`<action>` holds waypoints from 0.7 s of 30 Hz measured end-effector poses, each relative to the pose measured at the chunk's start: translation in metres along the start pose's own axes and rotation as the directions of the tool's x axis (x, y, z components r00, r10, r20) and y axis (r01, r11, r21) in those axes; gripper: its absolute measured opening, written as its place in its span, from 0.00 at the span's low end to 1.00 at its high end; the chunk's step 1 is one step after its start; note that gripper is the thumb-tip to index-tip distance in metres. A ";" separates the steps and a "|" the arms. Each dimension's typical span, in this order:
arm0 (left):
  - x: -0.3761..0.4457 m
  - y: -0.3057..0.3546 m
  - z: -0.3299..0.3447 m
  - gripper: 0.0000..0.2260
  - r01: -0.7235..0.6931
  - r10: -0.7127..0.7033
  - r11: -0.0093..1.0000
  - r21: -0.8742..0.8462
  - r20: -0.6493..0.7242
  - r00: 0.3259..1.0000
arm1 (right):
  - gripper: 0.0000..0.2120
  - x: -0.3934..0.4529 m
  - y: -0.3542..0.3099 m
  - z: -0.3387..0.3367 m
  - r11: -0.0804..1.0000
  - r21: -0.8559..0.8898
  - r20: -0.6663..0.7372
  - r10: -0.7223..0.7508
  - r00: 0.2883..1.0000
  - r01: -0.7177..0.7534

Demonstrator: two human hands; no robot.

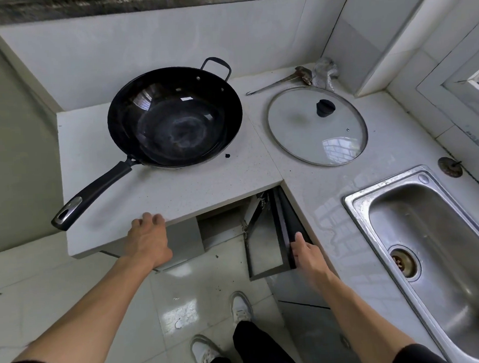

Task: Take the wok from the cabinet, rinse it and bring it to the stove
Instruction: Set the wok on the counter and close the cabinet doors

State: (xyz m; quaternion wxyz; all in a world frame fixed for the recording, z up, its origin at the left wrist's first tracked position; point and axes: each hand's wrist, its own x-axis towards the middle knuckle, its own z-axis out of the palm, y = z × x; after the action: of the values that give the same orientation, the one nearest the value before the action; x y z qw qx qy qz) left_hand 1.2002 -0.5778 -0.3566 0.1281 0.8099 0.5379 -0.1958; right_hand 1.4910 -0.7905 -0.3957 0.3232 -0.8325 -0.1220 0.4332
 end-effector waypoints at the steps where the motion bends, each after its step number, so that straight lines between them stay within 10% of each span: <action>1: 0.000 0.000 0.000 0.30 0.000 0.000 1.000 -0.002 0.000 1.000 | 0.31 0.003 0.001 0.000 0.993 0.096 0.061 0.060 0.996 -0.065; 21: 0.000 0.002 -0.006 0.30 0.008 -0.007 0.999 -0.049 0.016 1.000 | 0.40 0.005 -0.058 0.097 0.653 0.599 0.485 0.165 0.859 -0.463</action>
State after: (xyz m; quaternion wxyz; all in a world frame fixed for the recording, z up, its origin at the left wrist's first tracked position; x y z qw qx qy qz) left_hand 1.2032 -0.5764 -0.3508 0.1515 0.8028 0.5445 -0.1897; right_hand 1.4205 -0.7018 -0.4020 0.4997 -0.5527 0.1383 0.6524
